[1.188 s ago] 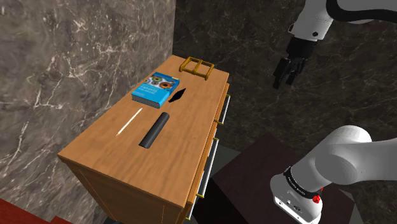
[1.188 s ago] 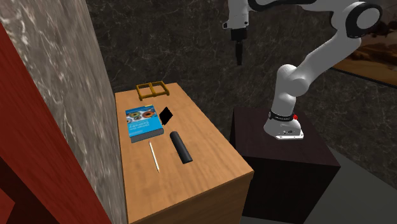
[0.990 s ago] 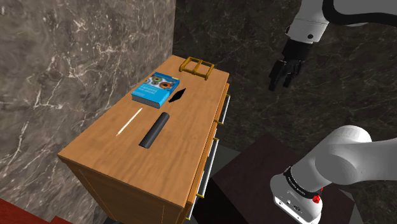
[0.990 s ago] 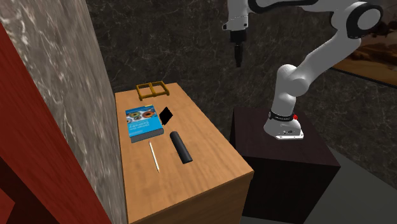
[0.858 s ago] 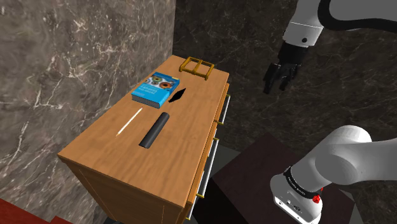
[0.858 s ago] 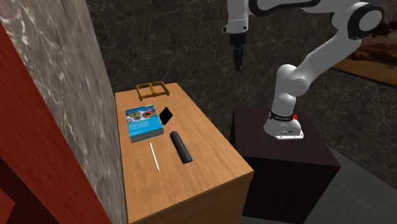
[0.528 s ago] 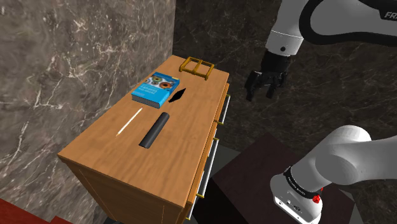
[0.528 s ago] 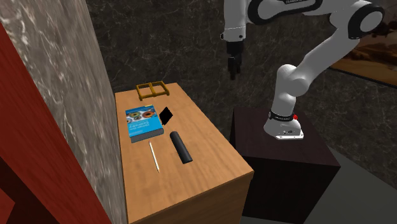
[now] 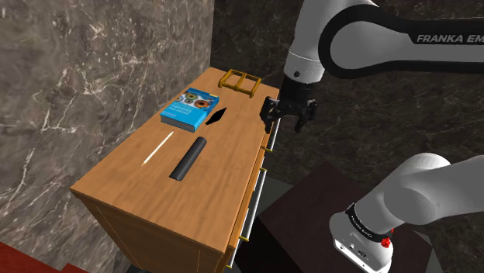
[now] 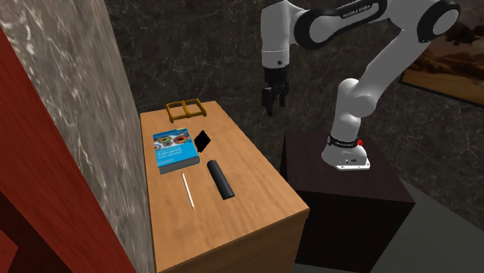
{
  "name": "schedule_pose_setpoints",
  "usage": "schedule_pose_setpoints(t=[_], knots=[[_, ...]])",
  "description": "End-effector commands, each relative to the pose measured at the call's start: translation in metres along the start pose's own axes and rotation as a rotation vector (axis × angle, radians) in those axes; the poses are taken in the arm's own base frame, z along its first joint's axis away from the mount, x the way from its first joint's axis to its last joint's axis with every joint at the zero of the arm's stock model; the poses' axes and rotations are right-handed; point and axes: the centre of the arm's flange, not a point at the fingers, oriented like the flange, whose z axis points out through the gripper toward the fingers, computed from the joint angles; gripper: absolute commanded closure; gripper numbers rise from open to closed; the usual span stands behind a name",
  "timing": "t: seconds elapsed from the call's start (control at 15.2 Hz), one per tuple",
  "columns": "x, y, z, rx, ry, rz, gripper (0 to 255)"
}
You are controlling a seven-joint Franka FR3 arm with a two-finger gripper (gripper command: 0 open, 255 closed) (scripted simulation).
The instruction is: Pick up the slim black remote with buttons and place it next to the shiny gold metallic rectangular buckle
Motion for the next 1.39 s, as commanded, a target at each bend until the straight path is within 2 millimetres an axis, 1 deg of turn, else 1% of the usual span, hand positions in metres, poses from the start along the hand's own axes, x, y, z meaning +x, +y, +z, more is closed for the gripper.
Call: schedule_pose_setpoints(t=[0.0, 0.33, 0.66, 0.99, 1.32], knots=[[0.000, -0.024, 0.013, -0.001, 0.007, 0.056, 0], [0.008, -0.085, 0.039, -0.008, 0.025, 0.182, 0], [0.025, -0.145, 0.065, -0.016, 0.043, 0.309, 0], [0.049, -0.201, 0.091, -0.023, 0.061, 0.435, 0], [0.081, -0.254, 0.117, -0.030, 0.079, 0.562, 0]])
